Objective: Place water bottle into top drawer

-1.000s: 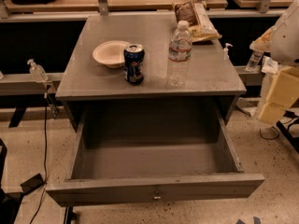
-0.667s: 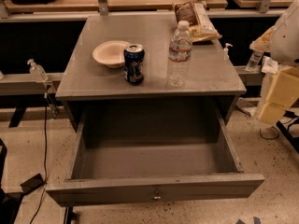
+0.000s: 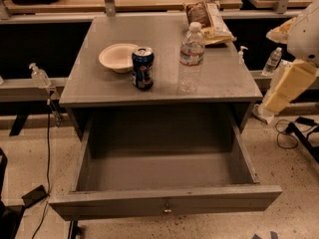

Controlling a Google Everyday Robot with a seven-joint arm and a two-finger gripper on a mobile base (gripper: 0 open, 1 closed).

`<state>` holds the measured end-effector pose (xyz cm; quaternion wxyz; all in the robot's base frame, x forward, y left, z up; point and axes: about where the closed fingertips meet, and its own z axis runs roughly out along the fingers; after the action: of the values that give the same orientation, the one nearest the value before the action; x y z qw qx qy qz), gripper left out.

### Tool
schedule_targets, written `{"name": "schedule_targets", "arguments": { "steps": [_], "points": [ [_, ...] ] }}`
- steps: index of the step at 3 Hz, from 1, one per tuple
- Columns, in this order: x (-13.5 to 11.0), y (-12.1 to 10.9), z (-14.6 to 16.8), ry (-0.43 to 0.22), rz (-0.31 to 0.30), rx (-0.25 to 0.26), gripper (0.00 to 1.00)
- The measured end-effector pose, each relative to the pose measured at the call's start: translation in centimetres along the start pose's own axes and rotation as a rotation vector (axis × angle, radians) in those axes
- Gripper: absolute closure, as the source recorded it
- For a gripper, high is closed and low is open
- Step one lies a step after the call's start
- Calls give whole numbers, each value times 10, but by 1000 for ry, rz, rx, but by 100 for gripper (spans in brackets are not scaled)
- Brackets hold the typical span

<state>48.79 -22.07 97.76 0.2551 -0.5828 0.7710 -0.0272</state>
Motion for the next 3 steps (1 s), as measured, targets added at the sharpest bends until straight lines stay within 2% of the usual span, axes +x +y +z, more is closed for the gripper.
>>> {"name": "schedule_targets", "arguments": {
  "steps": [1,2,3],
  "points": [
    [-32,-75,26,-322,38,124,0],
    [-55,-116,36,-514,92,166,0],
    [-83,-142,53,-684,136,117,0]
  ]
}}
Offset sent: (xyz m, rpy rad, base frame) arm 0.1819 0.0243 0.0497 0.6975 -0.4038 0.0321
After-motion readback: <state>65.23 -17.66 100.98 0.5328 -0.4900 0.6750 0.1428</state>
